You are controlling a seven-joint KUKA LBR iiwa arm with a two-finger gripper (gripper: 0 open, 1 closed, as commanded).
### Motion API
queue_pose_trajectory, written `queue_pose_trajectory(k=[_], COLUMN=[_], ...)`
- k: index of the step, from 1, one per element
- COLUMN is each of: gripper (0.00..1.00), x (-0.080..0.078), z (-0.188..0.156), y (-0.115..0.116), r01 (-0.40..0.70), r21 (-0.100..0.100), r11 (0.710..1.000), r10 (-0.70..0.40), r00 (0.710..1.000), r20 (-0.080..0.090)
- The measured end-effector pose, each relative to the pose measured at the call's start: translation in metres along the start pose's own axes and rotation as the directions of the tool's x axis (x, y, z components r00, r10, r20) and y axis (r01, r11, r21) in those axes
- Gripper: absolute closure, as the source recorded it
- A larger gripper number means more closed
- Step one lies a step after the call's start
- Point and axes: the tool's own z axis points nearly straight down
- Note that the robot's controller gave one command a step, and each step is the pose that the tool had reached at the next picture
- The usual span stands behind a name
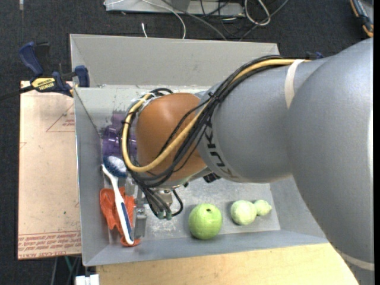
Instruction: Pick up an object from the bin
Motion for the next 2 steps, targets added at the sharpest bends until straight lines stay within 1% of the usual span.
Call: queue_pose_trajectory(k=[1,2], gripper=[0.00,0.00], x=[-0.002,-0.044], z=[-0.004,0.083], y=[-0.001,0.018], r01=[-0.006,0.496], r21=[-0.002,0.003], r11=[1.000,0.868], r10=[0.006,-0.496], r00=[1.000,0.868], r20=[0.007,0.014])
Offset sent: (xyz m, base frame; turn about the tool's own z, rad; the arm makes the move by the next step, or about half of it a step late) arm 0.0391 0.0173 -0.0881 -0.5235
